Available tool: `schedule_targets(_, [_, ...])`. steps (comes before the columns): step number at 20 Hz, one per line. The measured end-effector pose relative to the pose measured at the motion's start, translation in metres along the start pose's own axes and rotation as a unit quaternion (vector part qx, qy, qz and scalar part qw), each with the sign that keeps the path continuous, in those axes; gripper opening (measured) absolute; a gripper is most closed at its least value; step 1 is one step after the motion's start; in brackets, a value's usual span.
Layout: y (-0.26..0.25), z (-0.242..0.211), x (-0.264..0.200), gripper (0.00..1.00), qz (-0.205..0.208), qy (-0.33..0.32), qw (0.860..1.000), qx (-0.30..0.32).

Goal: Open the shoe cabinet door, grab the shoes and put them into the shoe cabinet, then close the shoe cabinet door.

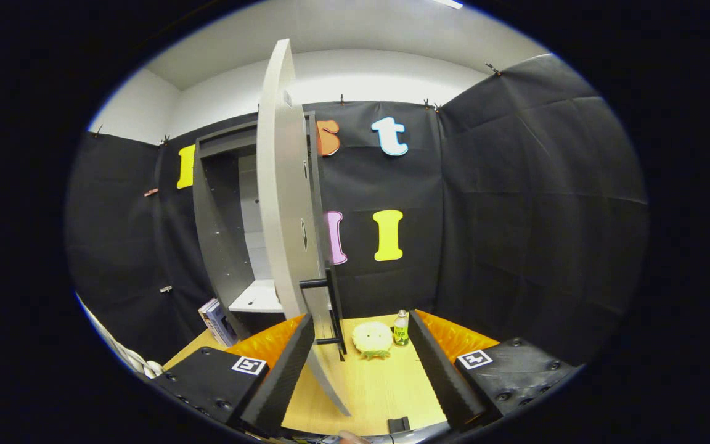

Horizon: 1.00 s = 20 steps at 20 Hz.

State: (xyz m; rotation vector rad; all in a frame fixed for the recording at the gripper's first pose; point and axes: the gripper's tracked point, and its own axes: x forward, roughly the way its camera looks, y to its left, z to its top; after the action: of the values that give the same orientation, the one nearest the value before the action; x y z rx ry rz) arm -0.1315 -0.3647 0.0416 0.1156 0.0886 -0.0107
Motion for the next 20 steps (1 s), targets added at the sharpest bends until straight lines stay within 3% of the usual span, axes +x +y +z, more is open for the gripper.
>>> schedule_targets(7, [0.008, -0.006, 0.037, 0.96, 0.080, 0.014, 0.997, -0.002])
schedule_targets(15, [0.016, -0.010, 0.040, 0.97, 0.108, 0.025, 0.994, -0.003])
schedule_targets(20, [0.053, -0.016, 0.044, 0.97, 0.125, 0.026, 0.992, -0.011])
